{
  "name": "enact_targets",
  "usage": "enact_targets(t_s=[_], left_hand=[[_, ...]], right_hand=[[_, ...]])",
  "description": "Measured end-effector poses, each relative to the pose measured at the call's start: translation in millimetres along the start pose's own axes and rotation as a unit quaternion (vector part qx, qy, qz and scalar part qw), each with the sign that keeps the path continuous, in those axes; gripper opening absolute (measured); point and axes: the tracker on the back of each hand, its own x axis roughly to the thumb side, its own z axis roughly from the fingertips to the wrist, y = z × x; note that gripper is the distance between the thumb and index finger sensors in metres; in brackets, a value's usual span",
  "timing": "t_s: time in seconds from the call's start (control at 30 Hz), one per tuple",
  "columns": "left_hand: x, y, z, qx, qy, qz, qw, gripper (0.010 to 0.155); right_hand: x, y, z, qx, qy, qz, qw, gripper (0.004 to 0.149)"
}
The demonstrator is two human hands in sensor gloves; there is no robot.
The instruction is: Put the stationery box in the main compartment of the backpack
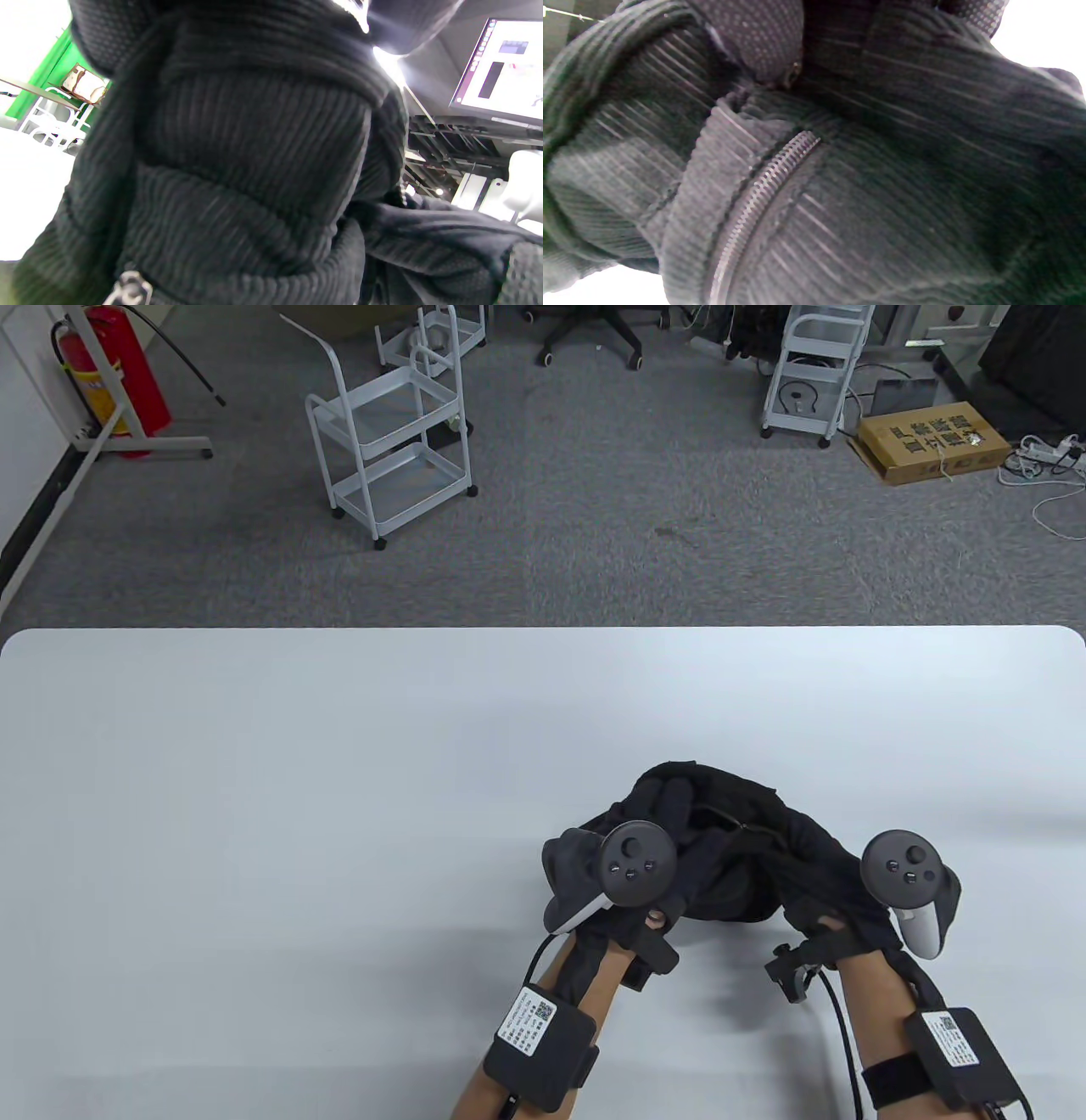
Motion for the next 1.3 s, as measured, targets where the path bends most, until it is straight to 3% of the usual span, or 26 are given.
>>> enact_targets(t_s=[0.2, 0.33, 0.57, 0.83, 1.03, 1.13, 1.23, 1.3], left_hand=[[15.5, 14.7, 7.5, 0.1, -0.027, -0.049, 0.993, 0.063], [35.2, 5.8, 6.2, 0.042, -0.086, -0.1, 0.99, 0.058], [44.5, -9.3, 6.5, 0.035, -0.109, -0.217, 0.969, 0.057], [42.7, -22.3, 8.0, 0.034, -0.124, -0.26, 0.957, 0.048], [42.8, -12.5, 8.4, 0.042, -0.123, -0.234, 0.964, 0.04], [34.6, -0.5, 9.0, 0.067, -0.115, -0.165, 0.977, 0.039], [31.2, 14.1, 12.6, 0.121, -0.111, -0.13, 0.978, 0.038], [30.0, 20.2, 14.0, 0.125, -0.106, -0.122, 0.979, 0.038]], right_hand=[[5.9, 0.5, 0.9, -0.001, -0.01, -0.011, 1.0, 0.051], [15.2, 6.3, 3.4, 0.003, -0.027, 0.006, 1.0, 0.051], [27.5, 14.8, 7.8, 0.002, -0.051, 0.025, 0.998, 0.051], [32.1, 19.7, 10.4, -0.002, -0.063, 0.013, 0.998, 0.05], [33.1, 21.2, 11.1, 0.003, -0.071, 0.026, 0.997, 0.051], [35.8, 23.2, 11.7, 0.005, -0.075, 0.034, 0.997, 0.051], [35.0, 25.1, 11.4, 0.007, -0.078, 0.04, 0.996, 0.051], [36.4, 24.6, 11.7, 0.007, -0.078, 0.035, 0.996, 0.051]])
